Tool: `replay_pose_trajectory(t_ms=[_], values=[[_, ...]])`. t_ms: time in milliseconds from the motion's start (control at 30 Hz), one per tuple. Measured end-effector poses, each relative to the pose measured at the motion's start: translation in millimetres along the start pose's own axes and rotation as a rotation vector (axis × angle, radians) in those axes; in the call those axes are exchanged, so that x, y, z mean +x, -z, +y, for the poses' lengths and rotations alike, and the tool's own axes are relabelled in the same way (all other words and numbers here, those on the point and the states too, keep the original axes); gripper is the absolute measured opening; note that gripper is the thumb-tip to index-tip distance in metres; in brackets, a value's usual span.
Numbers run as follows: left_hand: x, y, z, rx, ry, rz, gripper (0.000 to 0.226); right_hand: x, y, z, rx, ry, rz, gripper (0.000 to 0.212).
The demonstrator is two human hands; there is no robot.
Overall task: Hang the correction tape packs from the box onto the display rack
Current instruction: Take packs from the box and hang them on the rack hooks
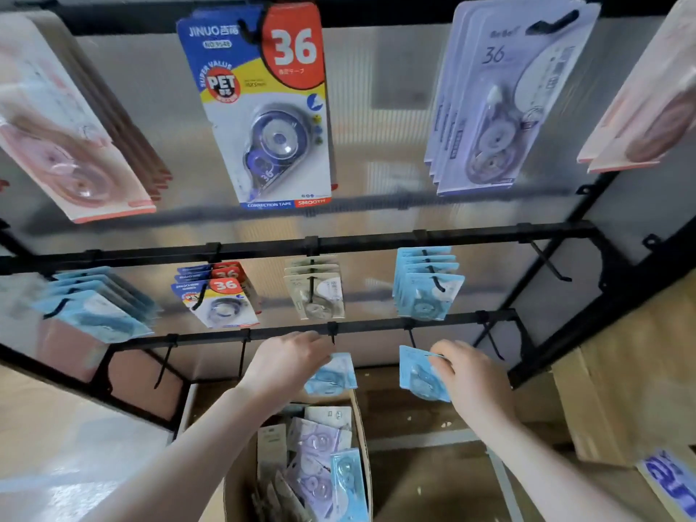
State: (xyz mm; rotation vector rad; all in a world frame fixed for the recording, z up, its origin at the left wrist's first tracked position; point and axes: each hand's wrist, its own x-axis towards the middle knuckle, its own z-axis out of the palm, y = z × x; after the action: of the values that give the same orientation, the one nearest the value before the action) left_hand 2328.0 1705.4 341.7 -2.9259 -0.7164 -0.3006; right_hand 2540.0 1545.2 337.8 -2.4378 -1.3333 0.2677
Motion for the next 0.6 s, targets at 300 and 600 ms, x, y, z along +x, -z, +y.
replay_pose_trajectory(t_ms=[300,600], values=[[71.0,12.7,86.9,-0.083,-0.004,0.065,0.005,16.3,61.7,92.2,0.099,0.022,0.032,0.015],[147.3,13.5,160.8,-0.020,0.028,0.066,0.026,68.1,111.8,175.4,0.109,0.194,0.119,0.001]])
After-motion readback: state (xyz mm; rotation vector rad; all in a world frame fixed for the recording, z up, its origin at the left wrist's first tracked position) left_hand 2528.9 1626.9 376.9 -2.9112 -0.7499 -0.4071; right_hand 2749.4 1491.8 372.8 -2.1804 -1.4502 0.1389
